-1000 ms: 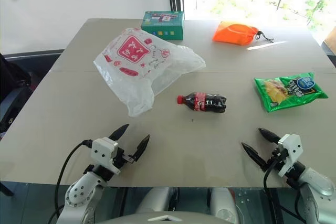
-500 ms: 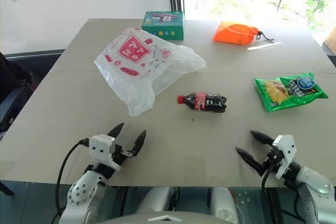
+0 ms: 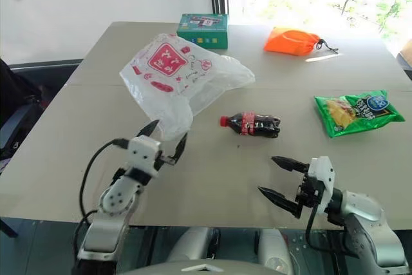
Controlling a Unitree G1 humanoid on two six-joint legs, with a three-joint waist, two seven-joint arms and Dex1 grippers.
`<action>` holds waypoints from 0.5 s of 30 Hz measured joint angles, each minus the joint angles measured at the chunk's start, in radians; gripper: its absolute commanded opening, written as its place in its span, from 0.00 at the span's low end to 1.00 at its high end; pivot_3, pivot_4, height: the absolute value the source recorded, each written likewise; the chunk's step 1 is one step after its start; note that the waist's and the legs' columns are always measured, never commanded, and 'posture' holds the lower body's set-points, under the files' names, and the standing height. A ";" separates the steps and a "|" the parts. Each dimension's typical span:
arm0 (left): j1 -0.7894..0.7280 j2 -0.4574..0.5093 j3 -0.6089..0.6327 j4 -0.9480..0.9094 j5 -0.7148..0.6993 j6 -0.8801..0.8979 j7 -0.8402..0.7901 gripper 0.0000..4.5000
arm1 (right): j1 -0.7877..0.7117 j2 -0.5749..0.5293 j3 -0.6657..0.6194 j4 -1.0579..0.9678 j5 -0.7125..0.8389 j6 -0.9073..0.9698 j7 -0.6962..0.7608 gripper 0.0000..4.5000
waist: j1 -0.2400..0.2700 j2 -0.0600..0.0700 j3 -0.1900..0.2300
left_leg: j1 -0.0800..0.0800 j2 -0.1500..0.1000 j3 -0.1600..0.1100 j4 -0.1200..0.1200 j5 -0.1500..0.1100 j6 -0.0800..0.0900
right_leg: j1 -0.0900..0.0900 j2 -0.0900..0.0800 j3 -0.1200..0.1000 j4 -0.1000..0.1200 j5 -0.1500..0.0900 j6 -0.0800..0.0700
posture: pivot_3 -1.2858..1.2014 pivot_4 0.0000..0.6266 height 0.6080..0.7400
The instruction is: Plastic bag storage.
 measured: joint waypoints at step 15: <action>-0.122 -0.015 -0.060 0.163 0.183 -0.017 0.115 0.98 | -0.023 0.020 0.002 0.011 -0.005 -0.007 -0.032 1.00 | -0.001 -0.001 0.001 | 0.002 0.000 0.000 0.001 0.000 0.000 | -0.001 0.000 0.000 0.007 0.000 0.000 | 0.52 0.24 1.00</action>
